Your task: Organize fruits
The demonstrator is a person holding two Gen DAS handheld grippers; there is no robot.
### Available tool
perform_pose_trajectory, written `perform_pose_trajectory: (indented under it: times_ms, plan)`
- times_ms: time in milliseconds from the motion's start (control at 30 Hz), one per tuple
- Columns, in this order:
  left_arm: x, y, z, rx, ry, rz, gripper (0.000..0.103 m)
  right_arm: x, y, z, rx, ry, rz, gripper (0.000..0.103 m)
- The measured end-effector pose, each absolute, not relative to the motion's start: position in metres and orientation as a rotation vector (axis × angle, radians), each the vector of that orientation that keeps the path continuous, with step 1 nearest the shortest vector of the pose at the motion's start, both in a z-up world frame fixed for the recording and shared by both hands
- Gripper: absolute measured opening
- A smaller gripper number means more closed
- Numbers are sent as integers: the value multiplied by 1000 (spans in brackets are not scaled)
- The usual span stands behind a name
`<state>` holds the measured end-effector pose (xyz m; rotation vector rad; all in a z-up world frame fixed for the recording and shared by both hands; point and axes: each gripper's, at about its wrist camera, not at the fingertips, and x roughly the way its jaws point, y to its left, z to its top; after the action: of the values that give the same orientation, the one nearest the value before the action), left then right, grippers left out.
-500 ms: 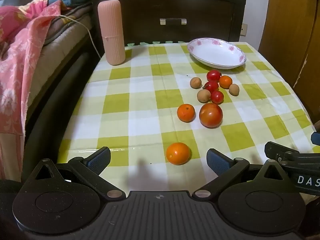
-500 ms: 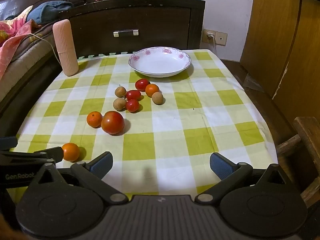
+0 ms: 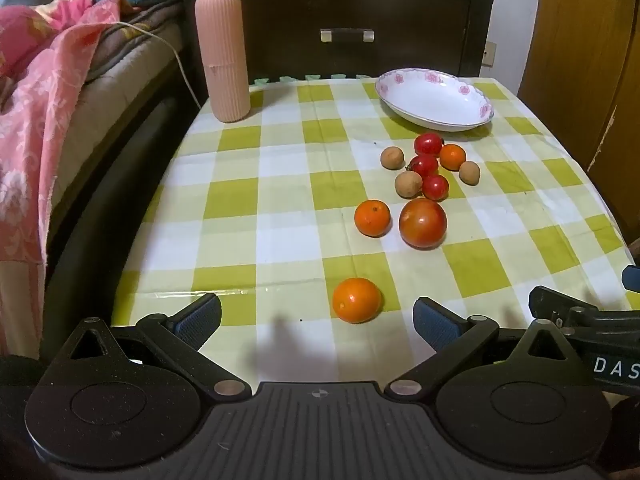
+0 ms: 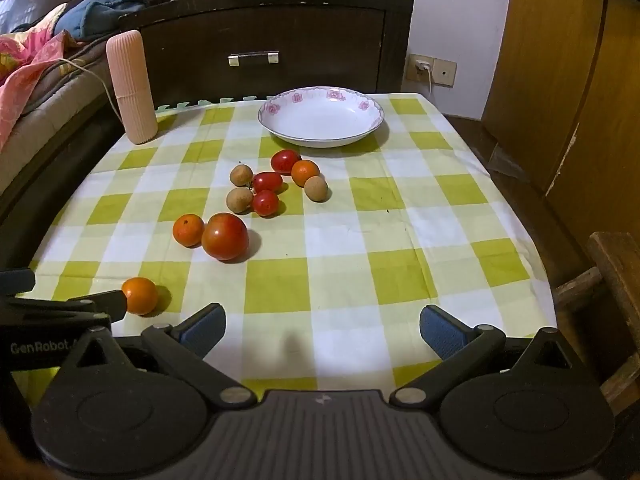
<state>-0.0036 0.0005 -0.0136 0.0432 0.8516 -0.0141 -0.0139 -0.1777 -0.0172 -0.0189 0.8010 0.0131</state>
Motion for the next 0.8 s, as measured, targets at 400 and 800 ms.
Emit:
perform_pose_trajectory:
  times_ms: [400,800]
  plan:
    - [-1,2,-12,29,878,-17,103,-14,-178,-19,-16,809,15,102]
    - [-1,1,-12,29,885,-16,102,-13,-178,-19,-15,815,14,102]
